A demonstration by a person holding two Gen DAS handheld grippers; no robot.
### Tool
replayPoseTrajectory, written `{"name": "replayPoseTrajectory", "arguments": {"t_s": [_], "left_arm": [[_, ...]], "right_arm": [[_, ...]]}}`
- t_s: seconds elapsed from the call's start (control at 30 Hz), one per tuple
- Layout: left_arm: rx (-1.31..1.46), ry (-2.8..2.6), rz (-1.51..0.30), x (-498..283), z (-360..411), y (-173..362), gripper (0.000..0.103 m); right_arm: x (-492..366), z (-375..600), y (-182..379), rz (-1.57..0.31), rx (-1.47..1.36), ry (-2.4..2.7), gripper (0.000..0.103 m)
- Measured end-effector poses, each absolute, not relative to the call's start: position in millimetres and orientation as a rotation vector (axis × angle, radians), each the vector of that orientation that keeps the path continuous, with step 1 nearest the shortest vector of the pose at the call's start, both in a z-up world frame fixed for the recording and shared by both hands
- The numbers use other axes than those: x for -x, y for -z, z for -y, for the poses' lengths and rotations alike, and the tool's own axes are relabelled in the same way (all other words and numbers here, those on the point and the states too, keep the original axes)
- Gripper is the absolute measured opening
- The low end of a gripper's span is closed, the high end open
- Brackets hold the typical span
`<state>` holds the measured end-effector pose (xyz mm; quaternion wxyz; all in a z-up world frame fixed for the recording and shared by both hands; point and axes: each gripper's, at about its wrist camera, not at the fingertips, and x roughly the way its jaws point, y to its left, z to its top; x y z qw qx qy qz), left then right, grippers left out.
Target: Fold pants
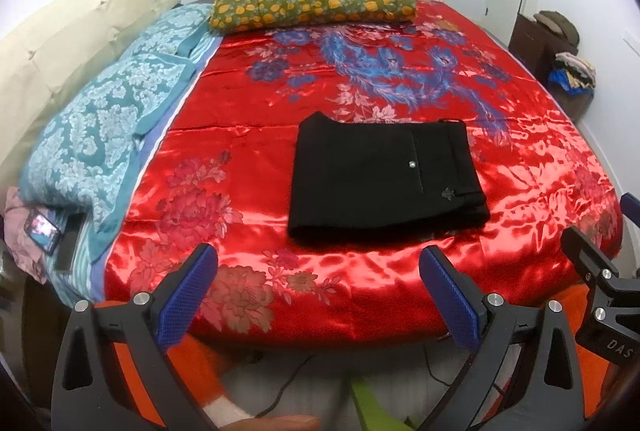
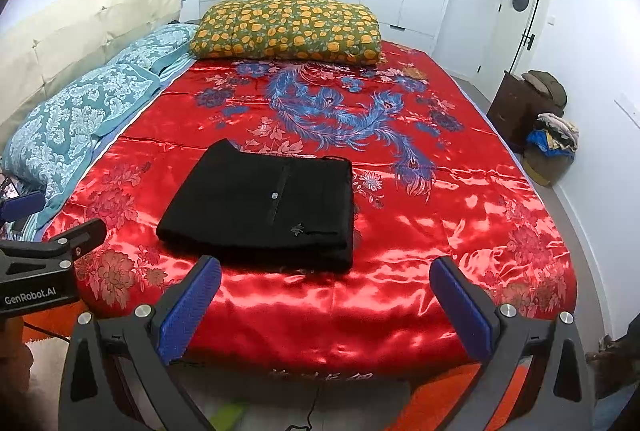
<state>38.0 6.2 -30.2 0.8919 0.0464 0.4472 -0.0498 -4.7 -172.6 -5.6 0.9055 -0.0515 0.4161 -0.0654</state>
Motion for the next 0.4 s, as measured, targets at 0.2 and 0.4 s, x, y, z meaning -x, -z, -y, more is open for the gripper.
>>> {"name": "replayPoseTrajectory", "arguments": {"t_s": [0.2, 0.4], "left_arm": [[-0.096, 0.102, -0.937, -40.0, -6.7, 32.7, 0.101], [-0.088, 0.099, -0.925, -38.8, -7.8, 32.0, 0.101]], "right_arm": [[4.3, 171.4, 6.9, -0.868, 0.105, 0.134, 0.103], [3.2, 172.5, 8.2, -0.868, 0.103, 0.131, 0.103]]}}
